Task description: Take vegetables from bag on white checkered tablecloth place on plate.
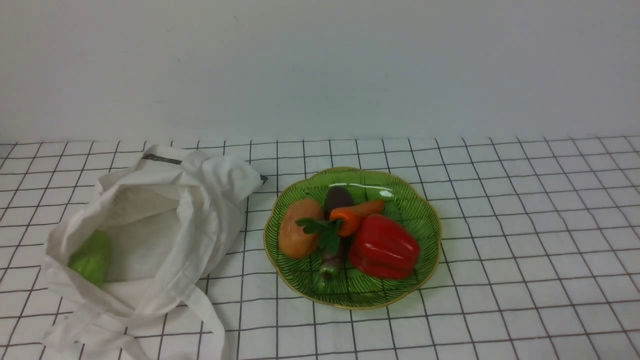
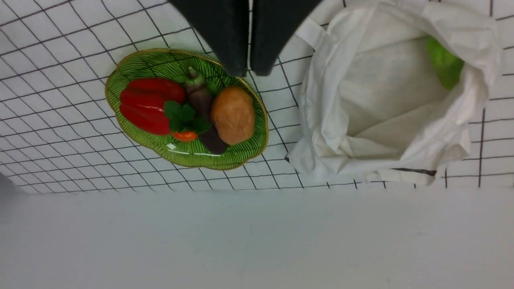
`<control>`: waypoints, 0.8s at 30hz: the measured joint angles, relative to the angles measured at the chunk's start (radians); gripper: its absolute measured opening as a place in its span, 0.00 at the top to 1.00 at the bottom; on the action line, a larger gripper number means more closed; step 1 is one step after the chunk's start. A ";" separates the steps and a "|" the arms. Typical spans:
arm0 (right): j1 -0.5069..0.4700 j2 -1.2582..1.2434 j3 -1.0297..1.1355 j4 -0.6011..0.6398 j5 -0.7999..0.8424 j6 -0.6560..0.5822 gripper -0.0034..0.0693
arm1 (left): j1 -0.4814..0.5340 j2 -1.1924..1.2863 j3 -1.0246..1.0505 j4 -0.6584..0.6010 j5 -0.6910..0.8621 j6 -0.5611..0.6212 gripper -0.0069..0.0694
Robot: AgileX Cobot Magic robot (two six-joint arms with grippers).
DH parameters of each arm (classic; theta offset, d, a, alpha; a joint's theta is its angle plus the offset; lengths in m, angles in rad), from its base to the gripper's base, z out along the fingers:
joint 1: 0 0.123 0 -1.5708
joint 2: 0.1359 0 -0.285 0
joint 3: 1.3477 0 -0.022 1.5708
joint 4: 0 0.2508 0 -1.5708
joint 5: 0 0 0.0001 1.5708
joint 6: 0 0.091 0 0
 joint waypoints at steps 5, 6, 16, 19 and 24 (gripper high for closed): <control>0.000 0.000 0.000 0.000 0.000 0.000 0.97 | 0.000 0.000 0.001 0.007 -0.043 0.073 0.92; 0.000 0.000 0.000 0.000 0.000 0.000 0.97 | 0.000 0.000 0.006 0.017 -0.063 0.096 0.92; 0.000 0.000 0.000 0.000 0.000 0.000 0.97 | 0.128 -0.164 0.345 0.062 -0.341 0.129 0.92; 0.000 0.000 0.000 0.000 0.000 0.000 0.97 | 0.168 -0.211 0.449 0.063 -0.386 0.130 0.92; 0.000 0.000 0.000 0.000 0.000 0.000 0.97 | 0.201 -0.221 0.628 0.079 -0.395 0.133 0.92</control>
